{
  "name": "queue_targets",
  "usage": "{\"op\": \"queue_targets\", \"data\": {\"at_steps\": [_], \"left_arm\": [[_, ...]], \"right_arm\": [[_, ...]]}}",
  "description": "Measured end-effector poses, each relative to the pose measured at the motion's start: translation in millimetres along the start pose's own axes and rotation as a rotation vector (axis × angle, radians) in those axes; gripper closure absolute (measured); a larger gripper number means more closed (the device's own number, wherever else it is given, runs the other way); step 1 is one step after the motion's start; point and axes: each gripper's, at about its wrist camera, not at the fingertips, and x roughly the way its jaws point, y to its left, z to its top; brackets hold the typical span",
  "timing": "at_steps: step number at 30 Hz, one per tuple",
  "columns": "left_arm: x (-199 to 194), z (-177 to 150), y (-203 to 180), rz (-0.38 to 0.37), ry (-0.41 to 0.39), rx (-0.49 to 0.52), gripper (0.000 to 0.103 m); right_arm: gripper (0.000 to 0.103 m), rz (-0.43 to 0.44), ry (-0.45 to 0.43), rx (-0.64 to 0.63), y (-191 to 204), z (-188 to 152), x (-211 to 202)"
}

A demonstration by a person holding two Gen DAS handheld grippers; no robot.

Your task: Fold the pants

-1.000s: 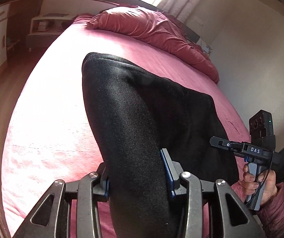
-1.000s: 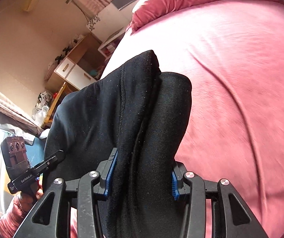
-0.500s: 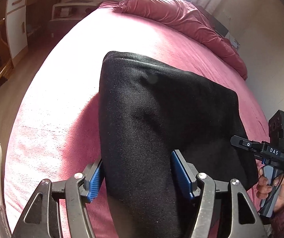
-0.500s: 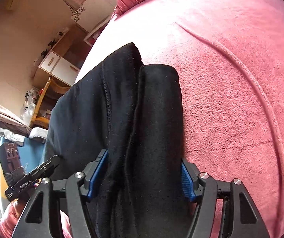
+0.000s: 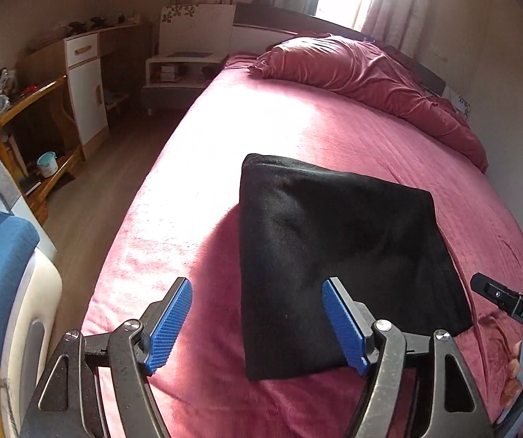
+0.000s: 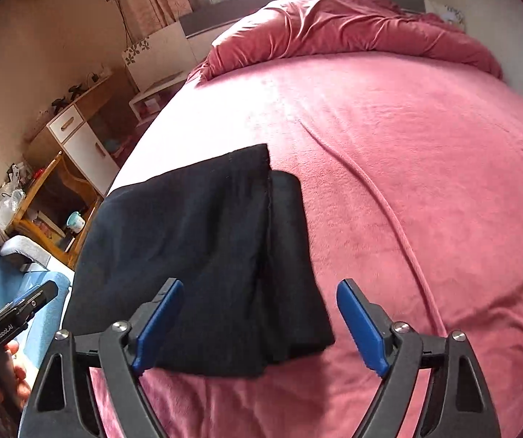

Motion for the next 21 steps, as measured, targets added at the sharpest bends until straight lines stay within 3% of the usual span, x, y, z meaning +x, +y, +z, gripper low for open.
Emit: {"op": "queue_targets", "data": {"at_steps": [10,21], "left_arm": [[-52,-53,-6,0.053,-0.076,0.020,0.028],[-90,-56,-13,0.060,-0.144,0.048,0.028]], "right_arm": [[0.015,-0.070,-0.060,-0.055,47,-56,-31],[0.015,-0.131,-0.157,-0.109,65,-67,-72]]}}
